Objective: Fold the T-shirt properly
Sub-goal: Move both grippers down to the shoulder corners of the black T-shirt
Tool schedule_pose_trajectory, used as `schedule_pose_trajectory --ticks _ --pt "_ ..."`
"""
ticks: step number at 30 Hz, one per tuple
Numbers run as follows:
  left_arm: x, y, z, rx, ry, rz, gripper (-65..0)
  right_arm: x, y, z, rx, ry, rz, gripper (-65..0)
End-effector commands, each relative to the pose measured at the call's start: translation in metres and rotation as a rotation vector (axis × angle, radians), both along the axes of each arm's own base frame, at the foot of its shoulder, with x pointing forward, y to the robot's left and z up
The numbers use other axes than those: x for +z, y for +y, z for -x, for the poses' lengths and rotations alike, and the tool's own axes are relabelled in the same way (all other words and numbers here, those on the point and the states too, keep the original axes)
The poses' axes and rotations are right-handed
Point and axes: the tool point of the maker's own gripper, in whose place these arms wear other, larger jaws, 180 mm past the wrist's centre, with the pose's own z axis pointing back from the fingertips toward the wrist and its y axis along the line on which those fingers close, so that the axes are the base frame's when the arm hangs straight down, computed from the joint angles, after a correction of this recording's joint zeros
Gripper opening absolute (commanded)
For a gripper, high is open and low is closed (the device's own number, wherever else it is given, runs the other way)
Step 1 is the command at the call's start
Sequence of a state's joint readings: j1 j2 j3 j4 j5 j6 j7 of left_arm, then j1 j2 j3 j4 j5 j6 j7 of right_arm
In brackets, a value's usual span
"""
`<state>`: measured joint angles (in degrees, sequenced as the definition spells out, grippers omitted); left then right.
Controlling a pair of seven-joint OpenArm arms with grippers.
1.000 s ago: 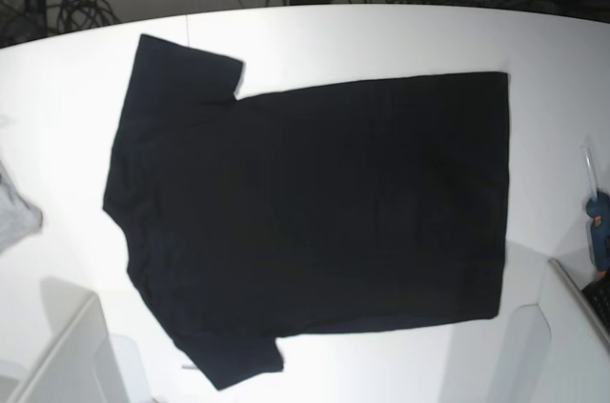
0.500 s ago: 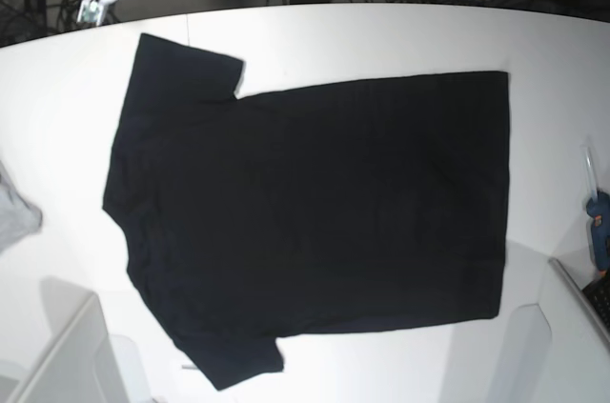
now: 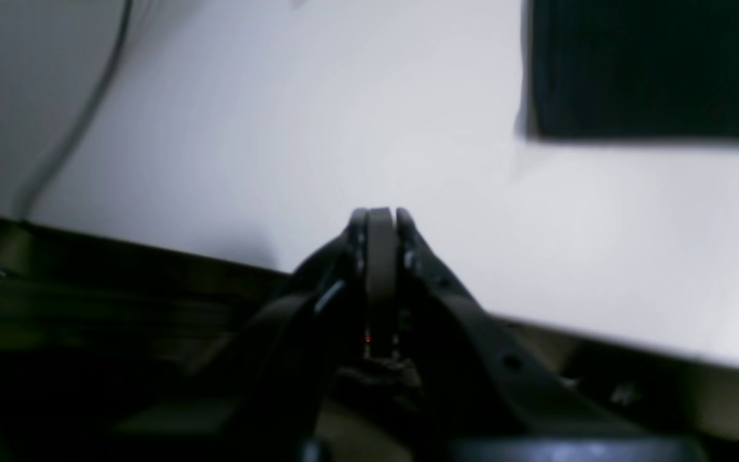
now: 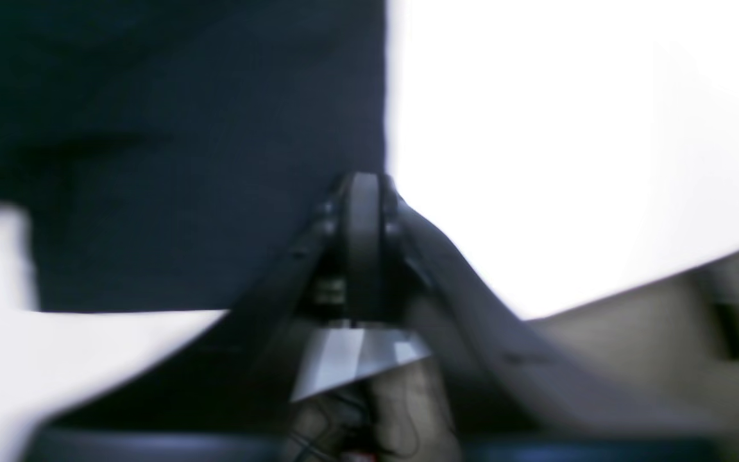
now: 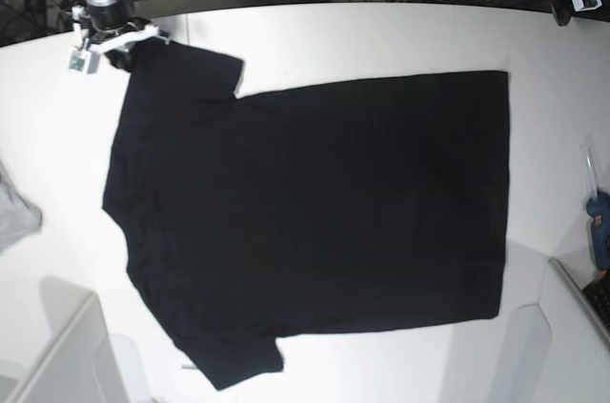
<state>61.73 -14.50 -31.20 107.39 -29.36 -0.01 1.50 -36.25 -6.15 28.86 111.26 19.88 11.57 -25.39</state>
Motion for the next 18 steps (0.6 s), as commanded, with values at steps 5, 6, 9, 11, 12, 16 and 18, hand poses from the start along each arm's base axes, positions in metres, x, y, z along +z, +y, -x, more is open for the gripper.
schedule_pose_trajectory --ticks 5,6,9,11,12,16,18 --pt "0.011 0.001 -0.013 -0.015 -0.063 0.058 -40.6 0.029 0.005 -0.014 0.038 -0.172 -0.136 -21.2" --pt "0.012 -0.005 -0.019 -0.033 -0.082 0.086 -37.0 0.031 0.008 -0.014 0.044 -0.184 -0.165 -18.5" --pt "0.014 -0.020 -0.032 -0.094 -0.137 0.179 -28.0 0.035 0.011 -0.020 0.059 -0.196 -0.237 -17.0" --pt "0.018 -0.027 -0.039 -0.135 -0.150 0.227 -27.0 0.031 0.009 -0.022 0.045 -0.176 -0.279 -17.0" --pt "0.020 -0.026 -0.042 -0.141 -0.145 0.243 -27.8 0.028 0.005 -0.023 0.033 -0.168 -0.292 -17.0" --pt "0.025 -0.008 -0.049 -0.130 -0.092 0.289 -32.1 0.016 -0.009 -0.022 -0.012 -0.123 -0.314 -17.0" --pt "0.028 0.005 -0.045 -0.106 -0.059 0.281 -34.4 0.005 -0.012 -0.019 -0.032 -0.095 -0.336 -17.0"
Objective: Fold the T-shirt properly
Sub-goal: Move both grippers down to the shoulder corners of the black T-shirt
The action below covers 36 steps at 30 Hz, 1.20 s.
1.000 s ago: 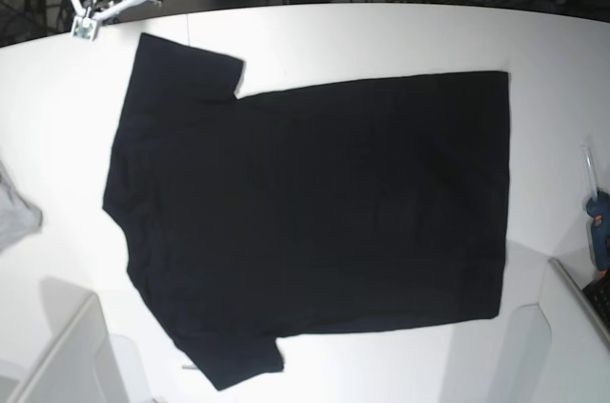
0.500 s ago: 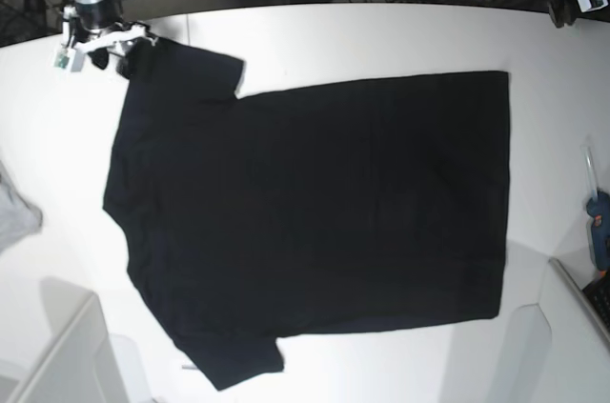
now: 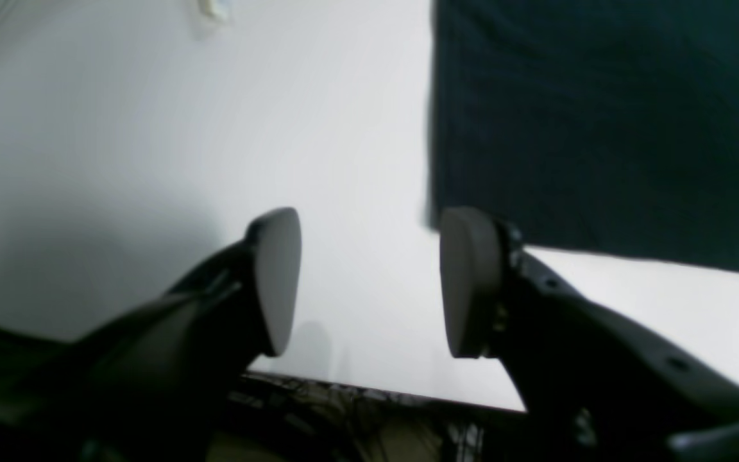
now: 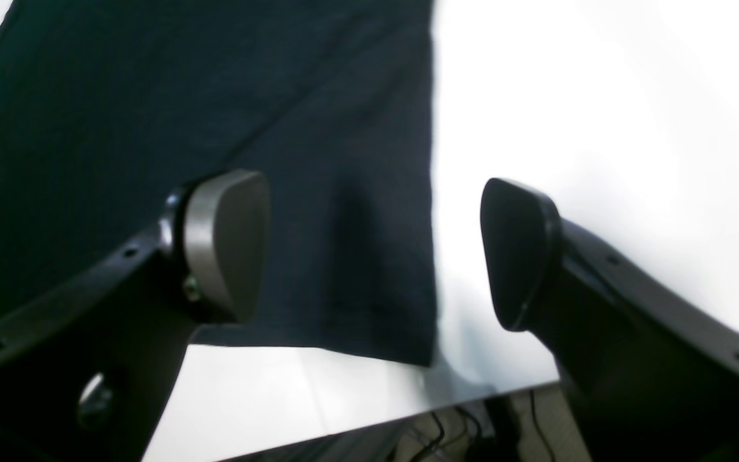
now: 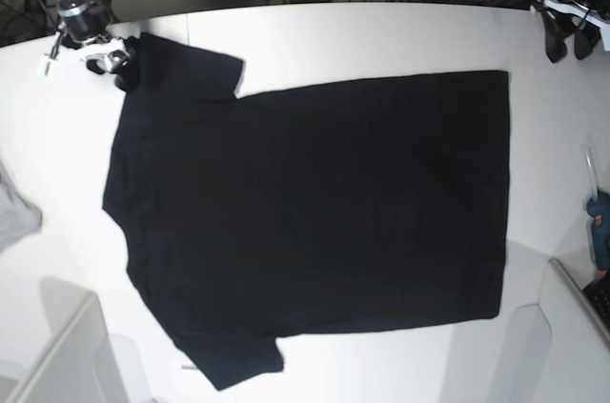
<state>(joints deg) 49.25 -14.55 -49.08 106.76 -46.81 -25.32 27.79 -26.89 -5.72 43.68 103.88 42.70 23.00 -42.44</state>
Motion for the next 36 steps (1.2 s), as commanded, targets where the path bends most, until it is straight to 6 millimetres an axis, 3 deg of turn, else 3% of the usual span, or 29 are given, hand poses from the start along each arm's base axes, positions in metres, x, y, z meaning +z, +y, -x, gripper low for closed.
schedule_pose_trajectory --ticks 1,4,10,12,15,18,28,31,33,36 --pt "0.009 0.009 0.002 0.018 -0.013 -0.022 -35.2 0.002 -0.002 -0.002 -0.001 -0.016 -0.005 -17.0" --pt "0.020 0.023 0.005 0.032 -0.022 -0.057 -35.2 -0.016 0.002 0.006 -0.011 0.028 -0.046 -17.0" --pt "0.009 0.030 0.008 0.013 0.063 -0.145 -35.2 -0.039 0.006 0.020 -0.026 0.088 -0.097 -17.0" --pt "0.007 0.029 0.008 0.024 0.057 -0.140 -35.2 -0.039 0.006 0.022 -0.017 0.094 -0.093 -17.0" --pt "0.006 0.028 0.008 0.026 0.056 -0.135 -35.2 -0.043 0.028 0.022 0.068 0.092 -0.113 -17.0" --pt "0.006 0.028 0.007 0.026 0.055 -0.135 -35.2 -0.044 0.036 0.021 0.091 0.092 -0.121 -17.0" --pt "0.004 0.026 0.007 0.023 0.059 -0.129 -35.2 -0.061 0.042 0.026 0.085 0.124 -0.166 -17.0" --pt "-0.009 0.016 0.006 0.001 0.076 -0.091 -35.1 -0.065 0.039 0.023 0.086 0.131 -0.169 -17.0" --pt "-0.018 0.011 0.006 -0.003 0.088 -0.061 -34.9 -0.069 0.039 0.021 0.081 0.133 -0.182 -18.9" --pt "-0.032 0.009 0.004 0.008 0.097 -0.025 -34.7 -0.071 0.034 0.021 0.085 0.142 -0.175 -27.2"
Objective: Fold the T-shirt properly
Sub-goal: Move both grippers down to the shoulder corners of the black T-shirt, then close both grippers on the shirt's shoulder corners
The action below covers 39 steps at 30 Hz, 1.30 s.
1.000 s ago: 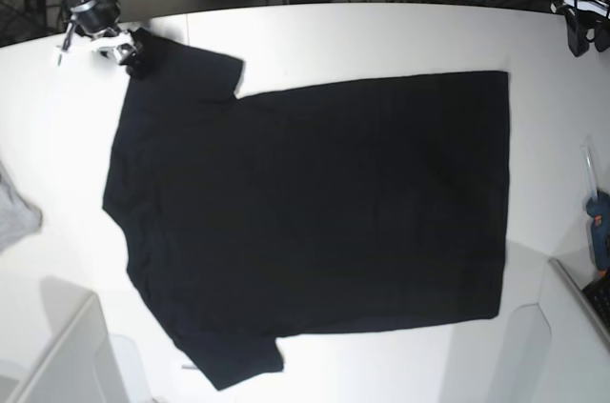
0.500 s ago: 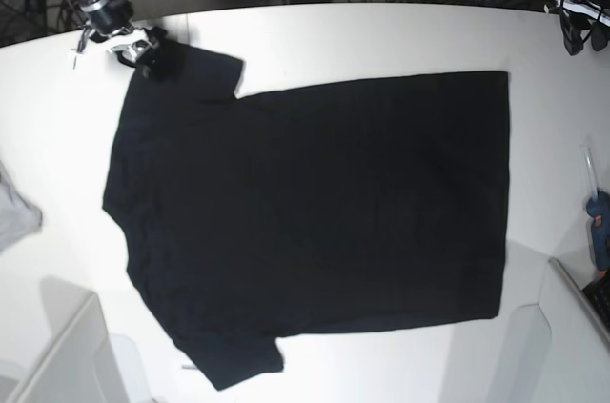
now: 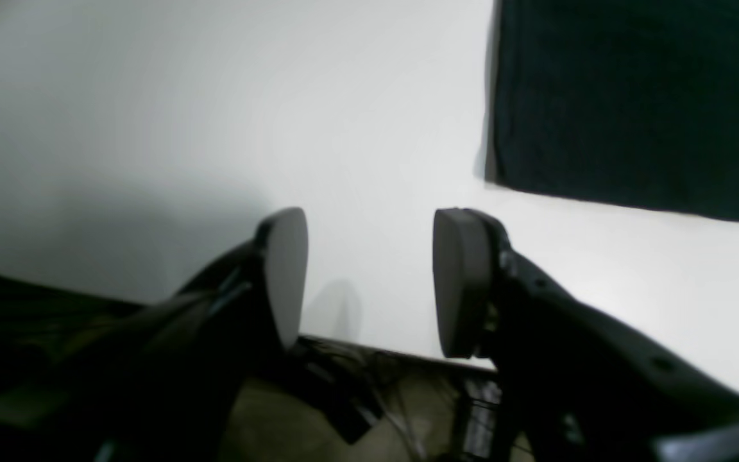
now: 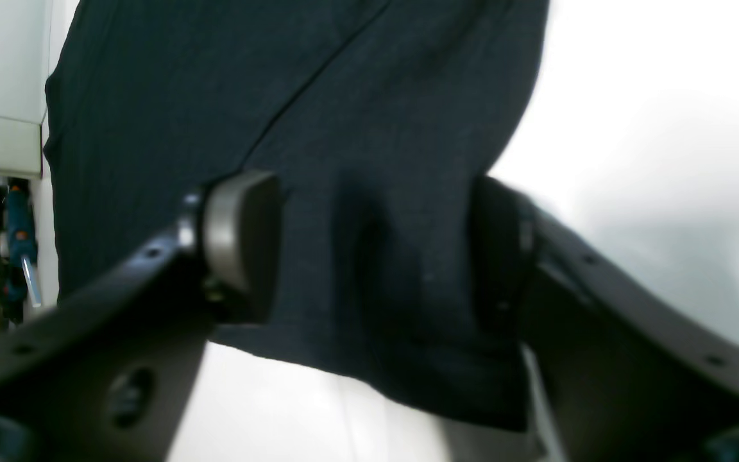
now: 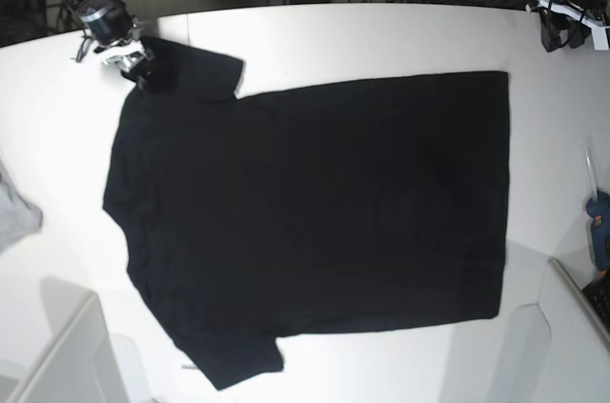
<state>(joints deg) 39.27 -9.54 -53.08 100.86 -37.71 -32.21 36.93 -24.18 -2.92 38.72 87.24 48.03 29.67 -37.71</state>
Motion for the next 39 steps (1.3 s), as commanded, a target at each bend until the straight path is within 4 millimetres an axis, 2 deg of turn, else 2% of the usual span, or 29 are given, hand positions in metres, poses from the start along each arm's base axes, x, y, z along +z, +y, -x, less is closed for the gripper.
schedule_pose_trajectory --ticks 1,8,9,11,13,14,21,26,29,31,35,39 --pt "0.005 0.004 -0.002 -0.003 -0.019 -0.007 -34.7 -0.024 0.002 0.027 0.043 0.158 0.022 -29.6" --pt "-0.009 0.009 -0.008 0.039 -0.031 0.036 -34.4 -0.031 0.002 0.025 0.037 0.169 0.004 -35.6" --pt "-0.009 0.009 -0.010 0.041 -0.037 0.038 -34.4 -0.033 0.003 0.025 0.037 0.175 -0.002 -38.9" --pt "-0.010 0.009 -0.015 0.047 -0.051 0.046 -34.2 -0.037 -0.001 0.028 0.037 0.189 -0.003 -49.5" --pt "-0.011 0.010 -0.018 0.054 -0.057 0.053 -34.2 -0.040 0.001 0.027 0.037 0.196 -0.014 -63.5" --pt "-0.012 0.010 -0.021 0.057 -0.064 0.057 -34.2 -0.042 0.001 0.028 0.036 0.201 -0.020 -65.0" --pt "-0.030 0.003 -0.030 0.057 0.000 0.123 -34.1 -0.044 0.002 0.028 0.035 0.206 -0.025 -65.0" --pt "-0.034 -0.009 -0.044 0.054 -0.001 0.163 -33.6 -0.044 0.002 0.028 0.035 0.206 -0.025 -65.0" --pt "-0.035 -0.013 -0.051 0.051 -0.004 0.180 -25.5 -0.044 0.002 0.028 0.035 0.206 -0.025 -65.0" --pt "-0.037 -0.022 -0.057 0.026 0.002 0.193 -22.5 -0.044 0.002 0.029 0.035 0.207 -0.024 -65.0" --pt "-0.044 -0.045 -0.070 -0.041 0.012 0.224 -22.4 -0.044 0.002 0.029 0.035 0.207 -0.024 -65.0" --pt "-0.053 -0.056 -0.080 -0.057 0.017 0.262 -22.4 -0.043 0.002 0.028 0.036 0.205 -0.023 -65.0"
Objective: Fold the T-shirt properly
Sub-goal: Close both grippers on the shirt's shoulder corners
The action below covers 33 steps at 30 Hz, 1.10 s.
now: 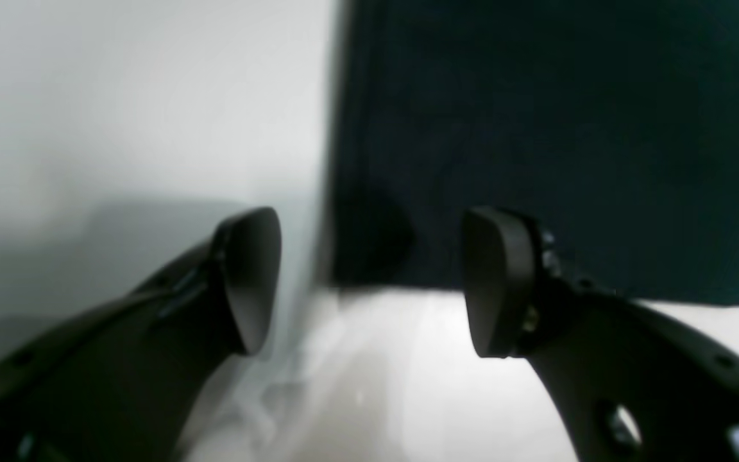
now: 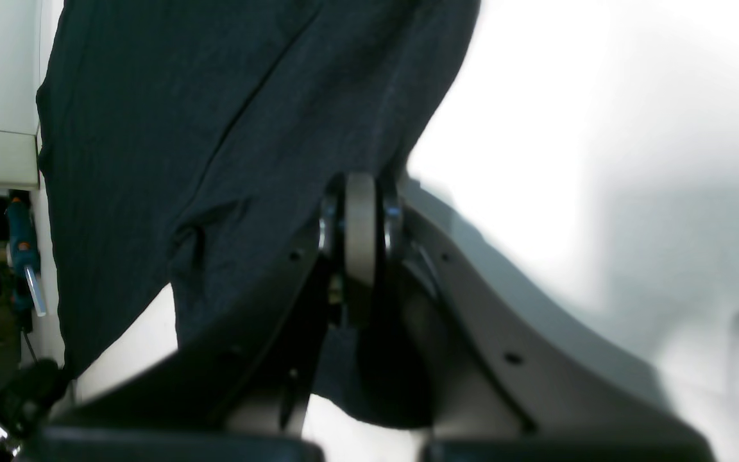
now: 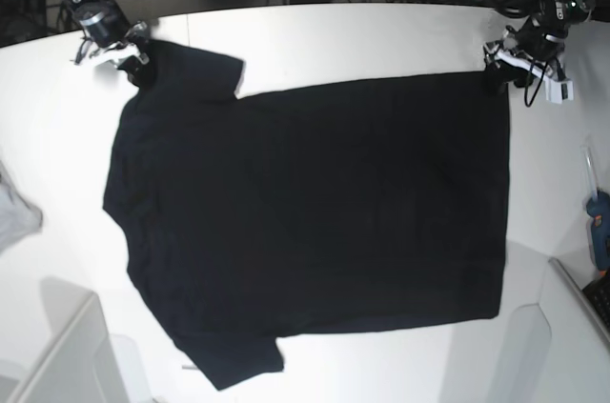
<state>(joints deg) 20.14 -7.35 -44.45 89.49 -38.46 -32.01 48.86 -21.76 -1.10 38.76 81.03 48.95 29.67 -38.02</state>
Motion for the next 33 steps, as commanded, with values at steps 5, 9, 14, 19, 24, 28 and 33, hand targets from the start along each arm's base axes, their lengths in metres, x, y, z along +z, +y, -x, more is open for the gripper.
schedule_pose_trajectory --ticks 5,9,14,19,24,28,33 --pt "-0.017 0.004 0.004 0.024 0.036 0.041 -22.4 -0.025 0.005 0.030 0.057 0.168 0.023 -65.0" --pt "-0.021 0.003 0.006 0.028 0.045 0.050 -22.5 -0.025 0.002 0.030 0.059 0.169 0.030 -65.0" --pt "-0.024 -0.017 -0.004 -0.029 0.045 0.072 -22.7 -0.025 0.002 0.030 0.059 0.169 0.031 -65.0" --pt "-0.032 -0.027 -0.002 -0.028 0.059 0.104 -35.9 -0.024 0.001 0.030 0.058 0.168 0.032 -65.0" --pt "-0.034 -0.026 -0.001 -0.027 0.065 0.104 -62.0 -0.024 0.001 0.030 0.054 0.164 0.035 -65.0" --pt "-0.032 -0.026 -0.003 -0.036 0.061 0.094 -65.0 -0.022 -0.003 0.029 0.048 0.159 0.042 -65.0" --pt "-0.033 -0.022 0.002 -0.034 0.072 0.084 -65.0 -0.017 -0.006 0.029 0.050 0.150 0.059 -65.0"
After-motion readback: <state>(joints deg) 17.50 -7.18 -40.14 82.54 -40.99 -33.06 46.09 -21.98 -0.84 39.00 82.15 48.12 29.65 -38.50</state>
